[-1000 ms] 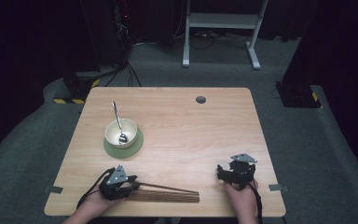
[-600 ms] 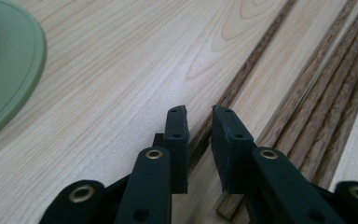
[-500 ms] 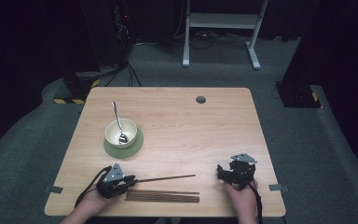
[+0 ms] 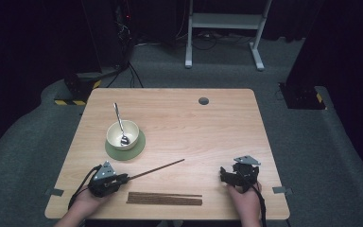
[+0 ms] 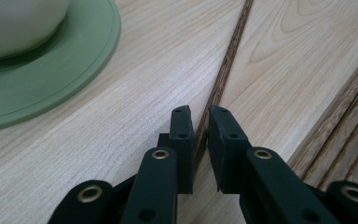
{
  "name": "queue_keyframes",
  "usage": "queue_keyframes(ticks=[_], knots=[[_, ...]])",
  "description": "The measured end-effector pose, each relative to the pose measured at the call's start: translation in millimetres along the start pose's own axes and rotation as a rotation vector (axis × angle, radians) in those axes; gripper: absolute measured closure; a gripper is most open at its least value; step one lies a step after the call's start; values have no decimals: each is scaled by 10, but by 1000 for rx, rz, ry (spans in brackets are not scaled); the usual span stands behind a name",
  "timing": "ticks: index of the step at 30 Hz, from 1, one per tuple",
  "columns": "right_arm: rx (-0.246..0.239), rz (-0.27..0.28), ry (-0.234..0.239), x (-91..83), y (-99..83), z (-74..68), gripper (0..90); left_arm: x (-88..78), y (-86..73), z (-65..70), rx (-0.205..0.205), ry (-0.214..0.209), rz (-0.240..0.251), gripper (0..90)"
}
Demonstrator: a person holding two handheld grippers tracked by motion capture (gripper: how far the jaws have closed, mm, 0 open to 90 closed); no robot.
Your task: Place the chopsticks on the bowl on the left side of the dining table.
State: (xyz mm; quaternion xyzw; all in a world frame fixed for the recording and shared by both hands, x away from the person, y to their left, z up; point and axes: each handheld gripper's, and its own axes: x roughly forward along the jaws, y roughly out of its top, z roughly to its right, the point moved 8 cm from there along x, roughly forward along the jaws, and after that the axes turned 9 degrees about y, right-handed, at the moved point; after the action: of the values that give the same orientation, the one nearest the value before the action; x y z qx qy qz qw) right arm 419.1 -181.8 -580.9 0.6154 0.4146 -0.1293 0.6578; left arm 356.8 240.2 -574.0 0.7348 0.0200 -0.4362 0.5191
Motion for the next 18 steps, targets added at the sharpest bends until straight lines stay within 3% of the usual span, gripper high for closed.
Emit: queue_keyframes(ticks=[9,18], knots=[[-1,0,1,0,0,-2,96,75,54,112,28,-15,13,691],[-8,-1,10,-12,-17,-38,97,94,67,118,33,7,19,738]])
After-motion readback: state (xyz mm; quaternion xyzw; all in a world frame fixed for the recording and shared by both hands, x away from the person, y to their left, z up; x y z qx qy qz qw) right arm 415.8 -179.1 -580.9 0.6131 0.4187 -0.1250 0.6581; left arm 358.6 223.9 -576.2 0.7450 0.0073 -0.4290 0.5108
